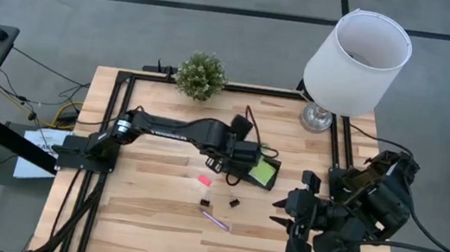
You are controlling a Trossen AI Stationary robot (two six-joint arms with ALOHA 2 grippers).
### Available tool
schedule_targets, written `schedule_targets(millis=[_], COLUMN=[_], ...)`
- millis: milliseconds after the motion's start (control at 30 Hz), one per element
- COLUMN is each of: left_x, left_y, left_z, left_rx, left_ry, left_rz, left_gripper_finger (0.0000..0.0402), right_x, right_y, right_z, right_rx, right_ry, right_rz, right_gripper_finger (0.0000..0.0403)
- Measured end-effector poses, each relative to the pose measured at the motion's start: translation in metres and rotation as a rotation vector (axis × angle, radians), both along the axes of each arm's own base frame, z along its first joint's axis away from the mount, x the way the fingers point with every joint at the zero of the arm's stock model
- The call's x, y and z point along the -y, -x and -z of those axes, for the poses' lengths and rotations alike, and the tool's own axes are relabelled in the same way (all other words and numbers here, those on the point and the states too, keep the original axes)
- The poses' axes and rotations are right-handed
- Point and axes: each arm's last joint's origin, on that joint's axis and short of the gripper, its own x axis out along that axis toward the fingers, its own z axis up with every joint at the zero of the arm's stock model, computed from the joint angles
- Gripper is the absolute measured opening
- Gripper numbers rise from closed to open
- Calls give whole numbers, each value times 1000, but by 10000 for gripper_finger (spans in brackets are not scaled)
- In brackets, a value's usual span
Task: Pick and place office supplies into organizer
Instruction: Put the brown ballpen on the black desk organizer, then put the purple ballpen on the black desk organizer
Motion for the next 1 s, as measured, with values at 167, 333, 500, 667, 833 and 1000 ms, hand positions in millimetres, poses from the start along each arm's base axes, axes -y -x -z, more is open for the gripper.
schedule_targets(millis=[167,333,500,667,833,1000], left_x=[2,-1,-5,6,25,44], left_y=[12,20,20,25,54,81], left_z=[-12,-7,9,6,-41,-73], left_rx=[91,106,95,67,158,214], left_ry=[201,142,103,194,296,403], left_rz=[-325,-516,-599,-585,-528,-474], left_gripper_finger=[174,174,174,174,174,174], right_x=[0,0,0,-1,1,12], right_y=[0,0,0,1,0,-9], right_z=[0,0,0,0,-1,-1], right_rx=[0,0,0,-1,4,12], right_ry=[0,0,-5,-15,0,69], right_rz=[0,1,3,7,8,8], right_gripper_finger=[131,131,131,131,131,131])
